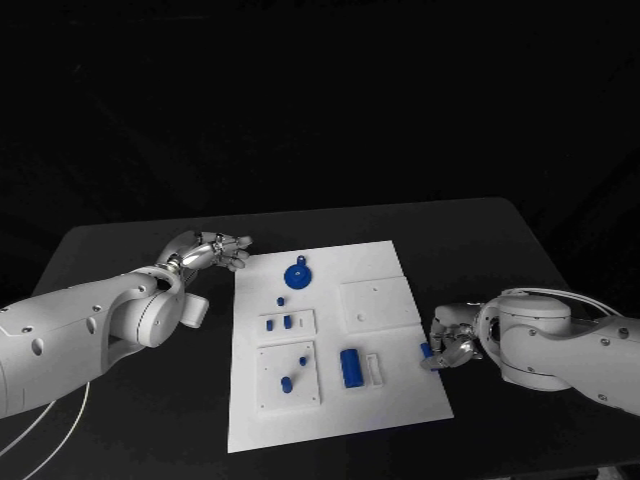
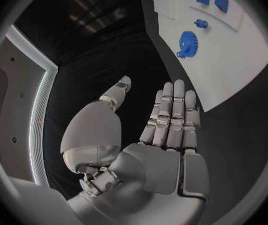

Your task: Assemble the parts on the task board

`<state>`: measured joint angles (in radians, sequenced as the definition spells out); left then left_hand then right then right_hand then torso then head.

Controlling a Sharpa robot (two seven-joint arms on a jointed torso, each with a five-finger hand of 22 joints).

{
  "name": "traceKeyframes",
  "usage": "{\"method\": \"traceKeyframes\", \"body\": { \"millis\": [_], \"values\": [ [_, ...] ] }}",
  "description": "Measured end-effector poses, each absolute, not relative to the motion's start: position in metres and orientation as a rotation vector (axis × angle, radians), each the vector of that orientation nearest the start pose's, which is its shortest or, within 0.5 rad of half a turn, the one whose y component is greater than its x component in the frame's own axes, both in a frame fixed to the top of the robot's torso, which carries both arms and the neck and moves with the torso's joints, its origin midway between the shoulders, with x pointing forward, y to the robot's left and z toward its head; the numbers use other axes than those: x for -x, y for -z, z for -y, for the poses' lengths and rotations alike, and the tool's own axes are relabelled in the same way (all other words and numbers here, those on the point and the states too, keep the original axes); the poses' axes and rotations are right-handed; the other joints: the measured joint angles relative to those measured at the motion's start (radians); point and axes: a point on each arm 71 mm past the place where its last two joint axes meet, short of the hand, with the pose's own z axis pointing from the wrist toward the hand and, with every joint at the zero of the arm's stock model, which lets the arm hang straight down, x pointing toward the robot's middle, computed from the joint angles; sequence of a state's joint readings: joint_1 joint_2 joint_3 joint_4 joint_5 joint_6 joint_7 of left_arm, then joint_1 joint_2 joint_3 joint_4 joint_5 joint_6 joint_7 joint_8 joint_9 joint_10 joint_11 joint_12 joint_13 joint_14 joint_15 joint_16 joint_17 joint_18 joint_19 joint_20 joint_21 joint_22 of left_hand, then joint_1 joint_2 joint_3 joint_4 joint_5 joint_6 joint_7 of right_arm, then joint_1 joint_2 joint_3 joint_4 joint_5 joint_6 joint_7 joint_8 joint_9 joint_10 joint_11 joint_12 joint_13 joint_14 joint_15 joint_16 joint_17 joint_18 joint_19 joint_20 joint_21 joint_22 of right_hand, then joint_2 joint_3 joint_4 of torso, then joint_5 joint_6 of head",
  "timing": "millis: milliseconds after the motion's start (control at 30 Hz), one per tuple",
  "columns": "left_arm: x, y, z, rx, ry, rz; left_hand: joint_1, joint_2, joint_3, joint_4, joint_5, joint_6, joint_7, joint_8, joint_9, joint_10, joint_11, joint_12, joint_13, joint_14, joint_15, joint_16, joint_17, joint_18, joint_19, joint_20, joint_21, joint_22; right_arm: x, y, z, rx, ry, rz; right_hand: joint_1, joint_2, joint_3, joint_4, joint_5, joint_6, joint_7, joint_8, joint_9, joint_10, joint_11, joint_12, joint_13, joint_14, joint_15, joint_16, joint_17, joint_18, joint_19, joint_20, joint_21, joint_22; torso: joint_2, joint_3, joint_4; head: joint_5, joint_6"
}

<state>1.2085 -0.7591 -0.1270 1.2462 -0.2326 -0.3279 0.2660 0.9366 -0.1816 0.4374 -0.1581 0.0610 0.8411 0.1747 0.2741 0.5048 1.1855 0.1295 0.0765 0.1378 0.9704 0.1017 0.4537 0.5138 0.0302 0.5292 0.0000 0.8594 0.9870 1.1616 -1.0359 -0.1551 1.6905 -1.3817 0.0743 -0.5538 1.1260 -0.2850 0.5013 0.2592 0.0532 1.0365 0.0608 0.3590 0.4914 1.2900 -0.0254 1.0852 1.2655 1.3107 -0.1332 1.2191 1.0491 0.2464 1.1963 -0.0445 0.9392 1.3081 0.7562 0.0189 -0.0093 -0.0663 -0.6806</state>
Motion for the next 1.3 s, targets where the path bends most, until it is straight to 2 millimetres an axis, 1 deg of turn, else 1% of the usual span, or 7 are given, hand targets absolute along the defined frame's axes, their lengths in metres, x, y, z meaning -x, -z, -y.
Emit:
{"method": "traceKeyframes", "body": {
  "millis": [400, 733, 800, 933, 1000, 1133, 1300],
  "values": [
    [-0.526, 0.224, -0.254, 0.973, 1.165, -1.567, -0.004, 0.004, -0.003, -0.003, 0.0, 0.0, 0.0, 0.0, 0.0, 0.0, 0.0, 0.0, 0.0, 0.0, 0.0, 0.0, 0.001, 0.0, 0.0, 0.0, 0.0, 0.0, -0.42, 0.262, 0.27, 0.029, -0.116, -2.265, 0.036, 0.016, 0.056, -0.009, 0.0, 0.0, 0.0, 0.003, 0.022, 0.0, 0.0, 0.0, -0.004, 0.002, 0.002, 0.0, 0.001, 0.0, 0.0, 0.0, 0.002, 0.0, 0.0, 0.0003, 0.0003, 0.003, -0.005],
    [-0.526, 0.225, -0.255, 0.975, 1.163, -1.568, -0.004, 0.004, -0.003, -0.003, 0.0, -0.003, 0.003, 0.0, -0.001, 0.0, 0.0, 0.0, 0.0, 0.0, 0.0, -0.004, 0.002, 0.0, 0.0, 0.0, 0.0, 0.0, -0.422, 0.261, 0.273, 0.02, -0.119, -2.257, 0.053, 0.011, 0.185, -0.048, -0.003, 0.0, 0.0, 0.003, 0.022, 0.0, 0.0, 0.0, -0.01, 0.002, 0.002, 0.0, 0.001, 0.0, -0.003, 0.003, 0.002, 0.0, 0.0, -0.0005, 0.0004, 0.003, -0.007],
    [-0.526, 0.225, -0.255, 0.975, 1.163, -1.568, -0.004, 0.004, -0.004, -0.001, 0.0, -0.004, 0.004, 0.0, -0.001, 0.0, 0.0, 0.0, 0.0, 0.0, 0.0, -0.004, 0.002, 0.0, 0.0, 0.0, 0.0, 0.0, -0.422, 0.261, 0.273, 0.011, -0.126, -2.259, 0.053, 0.012, 0.217, -0.077, 0.014, 0.0, 0.0, -0.003, 0.022, 0.0, 0.0, 0.0, -0.01, 0.004, 0.004, -0.004, 0.001, 0.0, -0.003, 0.004, 0.008, 0.0, 0.0, -0.0006, 0.0004, 0.003, -0.007],
    [-0.526, 0.225, -0.255, 0.976, 1.163, -1.568, -0.004, 0.004, -0.005, -0.001, 0.0, -0.004, 0.004, 0.0, -0.001, 0.0, 0.0, 0.0, 0.0, 0.0, 0.0, -0.004, 0.003, 0.0, 0.0, 0.0, 0.0, 0.0, -0.421, 0.261, 0.275, -0.007, -0.141, -2.261, 0.004, 0.044, 0.228, -0.111, 0.117, -0.001, 0.002, -0.021, 0.022, -0.002, 0.002, 0.0, -0.014, 0.004, 0.007, -0.004, 0.002, 0.0, -0.011, 0.011, 0.015, 0.0, 0.0, -0.0008, 0.0005, 0.003, -0.007],
    [-0.526, 0.225, -0.255, 0.976, 1.162, -1.568, -0.004, 0.004, -0.005, -0.001, 0.0, -0.004, 0.004, 0.0, -0.001, 0.0, 0.0, 0.0, 0.0, 0.0, 0.0, -0.004, 0.003, 0.0, 0.0, 0.0, 0.0, 0.0, -0.42, 0.261, 0.276, -0.018, -0.151, -2.261, -0.047, 0.056, 0.296, -0.192, 0.126, -0.003, 0.012, -0.021, 0.018, -0.002, 0.002, 0.0, -0.019, 0.002, 0.009, -0.004, 0.002, 0.0, -0.009, 0.017, 0.017, 0.0, 0.0, -0.0008, 0.0005, 0.003, -0.007],
    [-0.526, 0.225, -0.255, 0.976, 1.162, -1.569, -0.004, 0.004, -0.005, -0.001, 0.0, -0.004, 0.004, 0.0, -0.001, 0.0, 0.0, 0.0, -0.001, 0.0, 0.0, -0.004, 0.003, 0.0, 0.0, 0.0, 0.0, 0.0, -0.417, 0.26, 0.281, -0.071, -0.174, -2.26, -0.121, 0.077, 0.372, -0.276, 0.155, -0.001, 0.023, -0.016, 0.006, -0.003, 0.004, 0.0, -0.029, 0.003, 0.008, -0.004, 0.001, 0.0, -0.009, 0.02, 0.021, 0.0, 0.0, -0.0008, 0.0006, 0.005, -0.007],
    [-0.526, 0.225, -0.255, 0.977, 1.162, -1.568, -0.008, 0.008, -0.005, -0.001, 0.008, -0.004, 0.004, 0.0, -0.002, 0.0, 0.0, 0.0, -0.001, 0.004, -0.004, -0.005, 0.005, -0.001, 0.0, 0.0, 0.0, 0.0, -0.414, 0.259, 0.287, -0.13, -0.194, -2.252, -0.148, 0.089, 0.391, -0.31, 0.172, 0.002, 0.024, -0.016, 0.011, 0.002, -0.002, 0.0, -0.031, 0.008, 0.006, -0.004, 0.0, 0.0, -0.005, 0.023, 0.021, 0.0, -0.001, -0.0012, 0.0008, 0.007, -0.007]
  ]
}}
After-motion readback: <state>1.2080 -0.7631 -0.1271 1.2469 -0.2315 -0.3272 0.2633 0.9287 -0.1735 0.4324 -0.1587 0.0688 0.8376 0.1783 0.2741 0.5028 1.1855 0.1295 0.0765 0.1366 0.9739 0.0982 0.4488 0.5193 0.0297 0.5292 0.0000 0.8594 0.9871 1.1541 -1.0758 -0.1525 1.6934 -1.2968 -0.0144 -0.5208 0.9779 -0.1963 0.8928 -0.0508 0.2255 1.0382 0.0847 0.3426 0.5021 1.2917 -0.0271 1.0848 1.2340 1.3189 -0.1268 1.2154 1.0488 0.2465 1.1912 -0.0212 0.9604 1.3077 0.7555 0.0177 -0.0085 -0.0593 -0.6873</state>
